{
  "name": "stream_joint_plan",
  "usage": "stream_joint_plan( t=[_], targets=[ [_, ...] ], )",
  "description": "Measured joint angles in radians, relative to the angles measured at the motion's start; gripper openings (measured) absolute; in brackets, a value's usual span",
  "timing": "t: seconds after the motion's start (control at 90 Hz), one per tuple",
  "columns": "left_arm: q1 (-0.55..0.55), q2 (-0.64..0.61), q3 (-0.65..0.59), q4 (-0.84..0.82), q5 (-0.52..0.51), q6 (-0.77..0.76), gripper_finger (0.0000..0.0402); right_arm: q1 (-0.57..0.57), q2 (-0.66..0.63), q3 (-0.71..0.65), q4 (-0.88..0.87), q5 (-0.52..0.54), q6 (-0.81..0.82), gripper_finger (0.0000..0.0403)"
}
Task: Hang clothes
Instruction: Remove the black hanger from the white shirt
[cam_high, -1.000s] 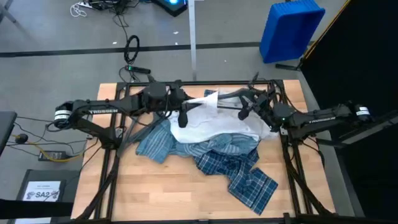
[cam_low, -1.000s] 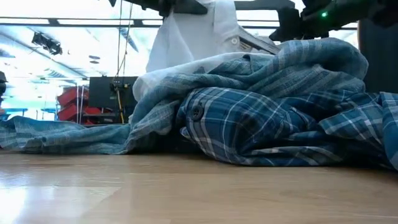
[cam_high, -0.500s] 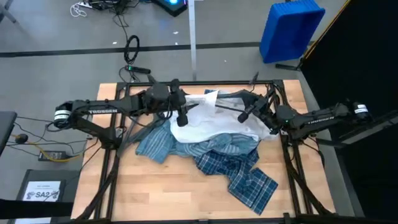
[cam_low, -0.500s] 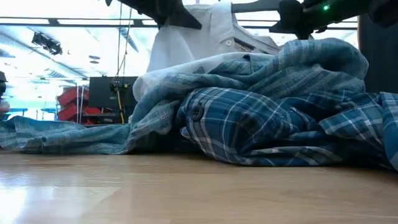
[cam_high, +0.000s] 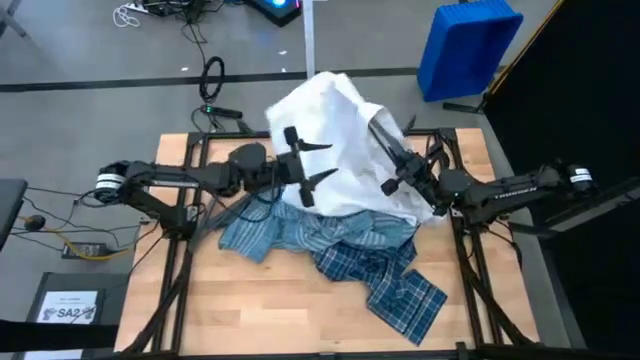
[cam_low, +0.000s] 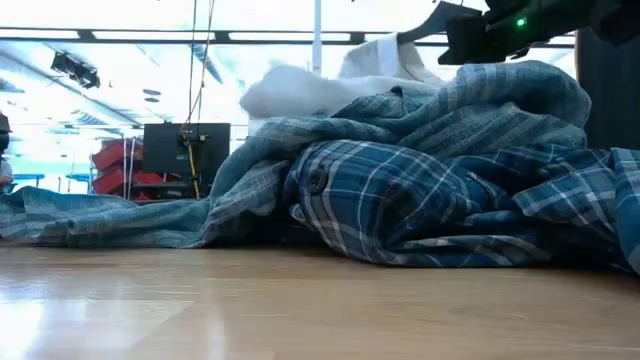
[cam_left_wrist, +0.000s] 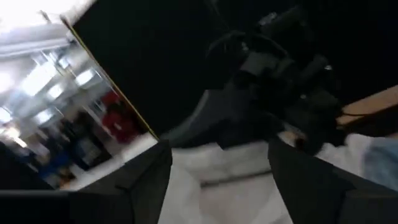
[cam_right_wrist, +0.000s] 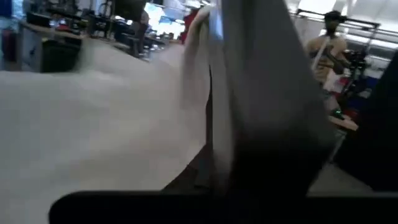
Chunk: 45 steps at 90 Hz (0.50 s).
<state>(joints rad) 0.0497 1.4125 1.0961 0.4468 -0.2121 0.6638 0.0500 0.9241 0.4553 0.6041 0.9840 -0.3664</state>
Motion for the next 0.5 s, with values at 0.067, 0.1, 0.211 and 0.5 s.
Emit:
stream_joint_plan(
  t=[0.067, 0.1, 0.211, 0.5],
  targets=[
    [-0.015, 0.036, 0.009, 0.033, -0.037, 0.051, 0.025, 0.005, 0.007, 0.0, 0.001, -0.012, 0.016, 0.0003],
    [-0.019, 0.057, 0.018, 0.036, -0.061, 0.073, 0.025, 0.011, 0.009, 0.0, -0.002, -0.016, 0.025, 0.0003],
    [-0.024, 0.114, 0.049, 0.036, -0.171, 0.096, 0.025, 0.035, 0.008, 0.0, 0.002, -0.046, 0.076, 0.0002],
    [-0.024, 0.303, 0.171, 0.144, -0.464, 0.006, 0.025, 0.053, 0.026, 0.0, 0.054, -0.073, 0.146, 0.0001]
  ],
)
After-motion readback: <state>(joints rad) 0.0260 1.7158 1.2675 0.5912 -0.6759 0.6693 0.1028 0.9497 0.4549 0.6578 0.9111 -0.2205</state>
